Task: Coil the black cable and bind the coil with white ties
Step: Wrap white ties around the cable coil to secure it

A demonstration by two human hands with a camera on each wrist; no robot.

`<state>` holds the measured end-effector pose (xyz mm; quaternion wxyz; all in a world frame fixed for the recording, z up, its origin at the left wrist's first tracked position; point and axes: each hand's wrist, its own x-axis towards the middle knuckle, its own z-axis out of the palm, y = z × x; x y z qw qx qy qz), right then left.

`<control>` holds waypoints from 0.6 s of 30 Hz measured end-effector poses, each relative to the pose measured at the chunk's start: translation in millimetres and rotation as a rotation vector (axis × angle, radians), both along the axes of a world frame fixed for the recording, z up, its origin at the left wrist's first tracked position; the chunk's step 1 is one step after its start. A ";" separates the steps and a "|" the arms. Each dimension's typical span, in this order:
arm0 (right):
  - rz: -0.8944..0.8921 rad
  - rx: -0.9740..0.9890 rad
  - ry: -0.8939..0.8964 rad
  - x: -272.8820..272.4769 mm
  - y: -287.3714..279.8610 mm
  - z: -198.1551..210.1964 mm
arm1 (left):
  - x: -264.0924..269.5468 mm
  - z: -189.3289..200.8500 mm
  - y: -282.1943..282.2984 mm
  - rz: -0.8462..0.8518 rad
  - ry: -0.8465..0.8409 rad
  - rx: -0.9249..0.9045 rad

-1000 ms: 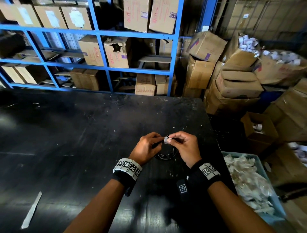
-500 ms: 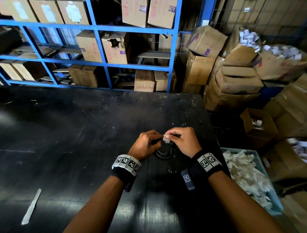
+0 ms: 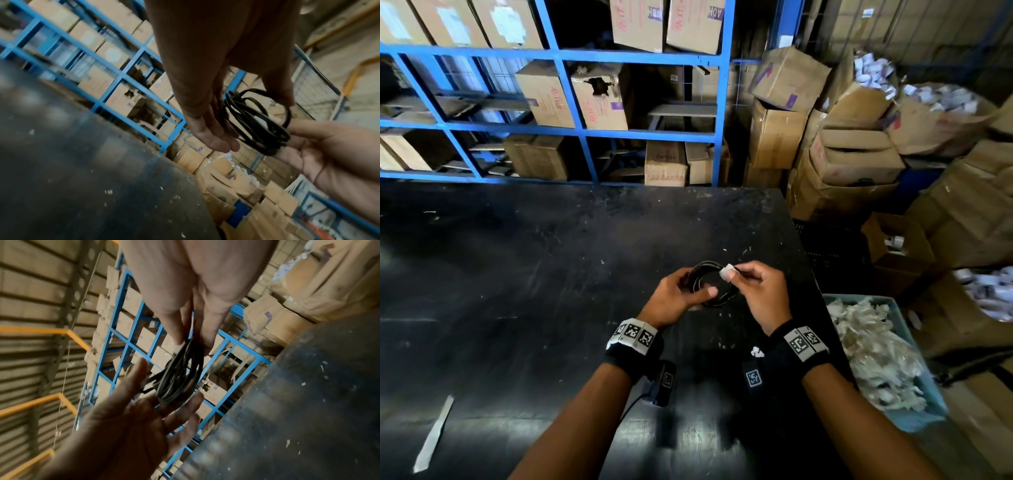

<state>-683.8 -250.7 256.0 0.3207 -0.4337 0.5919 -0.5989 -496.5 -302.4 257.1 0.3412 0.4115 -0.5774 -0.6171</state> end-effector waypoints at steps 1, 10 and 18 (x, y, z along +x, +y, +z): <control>-0.043 0.023 -0.033 0.9 2.6 -0.7 | -2.2 0.2 3.0 -0.020 0.070 0.082; 0.227 0.175 -0.248 13.5 27.6 2.9 | -9.0 11.0 -8.5 -0.054 0.193 -0.002; 0.248 0.129 -0.364 15.8 40.3 0.7 | -10.6 28.5 -5.1 -0.165 0.120 0.049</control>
